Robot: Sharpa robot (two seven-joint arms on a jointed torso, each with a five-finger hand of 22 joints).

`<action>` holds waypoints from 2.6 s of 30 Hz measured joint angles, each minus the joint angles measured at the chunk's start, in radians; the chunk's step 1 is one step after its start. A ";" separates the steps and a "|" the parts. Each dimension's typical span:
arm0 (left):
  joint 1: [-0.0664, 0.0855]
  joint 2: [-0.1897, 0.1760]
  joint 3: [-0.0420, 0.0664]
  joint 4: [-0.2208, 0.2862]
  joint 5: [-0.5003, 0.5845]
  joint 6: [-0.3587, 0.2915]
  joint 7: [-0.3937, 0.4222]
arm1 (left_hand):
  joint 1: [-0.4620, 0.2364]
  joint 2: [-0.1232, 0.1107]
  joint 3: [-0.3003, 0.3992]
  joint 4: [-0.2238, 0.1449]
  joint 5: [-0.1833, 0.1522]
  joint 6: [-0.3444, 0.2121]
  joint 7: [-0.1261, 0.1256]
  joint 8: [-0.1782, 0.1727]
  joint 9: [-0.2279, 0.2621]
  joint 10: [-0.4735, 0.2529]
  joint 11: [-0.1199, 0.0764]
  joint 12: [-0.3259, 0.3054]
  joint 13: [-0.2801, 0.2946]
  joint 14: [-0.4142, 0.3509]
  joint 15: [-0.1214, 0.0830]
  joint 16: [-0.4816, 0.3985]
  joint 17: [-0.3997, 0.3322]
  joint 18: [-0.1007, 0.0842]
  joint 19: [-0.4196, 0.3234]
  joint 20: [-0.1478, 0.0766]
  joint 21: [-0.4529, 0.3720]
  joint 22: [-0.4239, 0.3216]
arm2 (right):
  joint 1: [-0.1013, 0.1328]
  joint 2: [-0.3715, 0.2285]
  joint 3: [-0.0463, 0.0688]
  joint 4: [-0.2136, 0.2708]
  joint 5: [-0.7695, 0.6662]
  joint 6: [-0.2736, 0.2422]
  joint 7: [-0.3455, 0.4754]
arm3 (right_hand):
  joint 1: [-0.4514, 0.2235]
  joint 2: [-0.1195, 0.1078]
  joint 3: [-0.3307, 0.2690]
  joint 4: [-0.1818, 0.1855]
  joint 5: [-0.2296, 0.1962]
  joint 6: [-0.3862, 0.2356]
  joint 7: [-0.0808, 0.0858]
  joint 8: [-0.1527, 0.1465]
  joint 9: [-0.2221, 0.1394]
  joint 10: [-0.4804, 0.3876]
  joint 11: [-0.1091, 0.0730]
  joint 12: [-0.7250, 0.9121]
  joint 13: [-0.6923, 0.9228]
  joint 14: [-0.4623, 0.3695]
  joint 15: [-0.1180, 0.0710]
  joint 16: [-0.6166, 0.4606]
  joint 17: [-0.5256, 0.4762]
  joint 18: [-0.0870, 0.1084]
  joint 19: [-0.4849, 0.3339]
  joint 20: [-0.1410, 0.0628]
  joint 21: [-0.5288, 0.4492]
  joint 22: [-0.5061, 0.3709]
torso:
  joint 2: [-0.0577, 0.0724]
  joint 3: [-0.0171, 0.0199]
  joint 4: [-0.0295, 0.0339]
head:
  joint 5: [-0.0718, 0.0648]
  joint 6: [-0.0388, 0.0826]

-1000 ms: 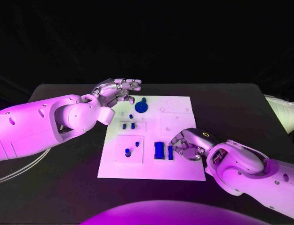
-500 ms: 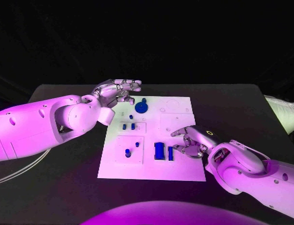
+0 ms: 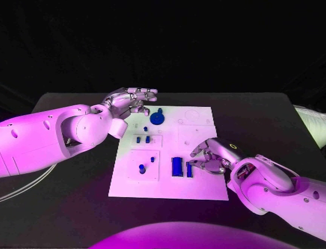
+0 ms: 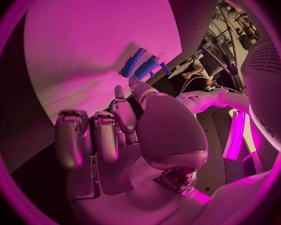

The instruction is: Assemble the parts on the task board

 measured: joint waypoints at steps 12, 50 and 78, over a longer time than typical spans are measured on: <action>0.000 0.000 0.000 0.000 -0.004 0.000 -0.005 | 0.000 0.000 0.000 0.000 0.000 0.000 0.000 0.000 0.000 0.000 0.000 0.000 0.000 0.000 0.000 0.000 0.000 0.000 0.000 0.000 0.000 0.000 | -0.001 0.015 0.000 -0.019 0.000 0.006 -0.018 | 0.000 0.000 -0.035 0.012 0.000 0.021 -0.014 0.010 0.009 0.004 -0.011 0.000 0.000 0.000 -0.007 0.000 0.000 0.000 -0.001 -0.010 0.000 0.000 | 0.000 0.0003 0.0005 | 0.002 -0.002; -0.001 0.001 0.000 -0.008 -0.006 0.000 -0.008 | 0.000 0.000 0.000 0.000 0.000 -0.004 0.004 0.000 0.000 -0.003 0.004 0.008 0.000 0.000 0.000 0.000 -0.005 0.000 0.000 0.000 0.000 0.000 | -0.009 -0.006 0.011 -0.005 0.032 -0.029 0.043 | 0.034 -0.012 -0.186 0.020 0.000 -0.012 0.004 -0.010 0.012 -0.005 -0.009 -0.020 -0.001 0.000 -0.014 0.004 0.000 0.000 0.002 -0.020 -0.003 -0.001 | -0.001 -0.0001 -0.0012 | 0.001 -0.003; -0.041 0.097 -0.006 -0.202 0.047 -0.078 0.122 | -0.024 -0.011 -0.033 0.034 -0.047 0.006 -0.001 -0.008 -0.003 0.000 0.036 -0.115 -0.067 -0.257 0.072 -0.663 -0.414 0.000 -0.340 0.091 -0.400 -0.306 | 0.144 0.111 0.036 -0.415 1.268 0.006 0.564 | 0.196 0.068 -0.086 -0.010 0.025 -0.074 0.078 -0.099 -0.015 -0.304 0.094 -1.055 -0.953 -0.344 0.111 -1.276 -0.913 0.133 -0.453 0.102 -1.141 -0.902 | -0.082 -0.0234 -0.0132 | -0.040 0.110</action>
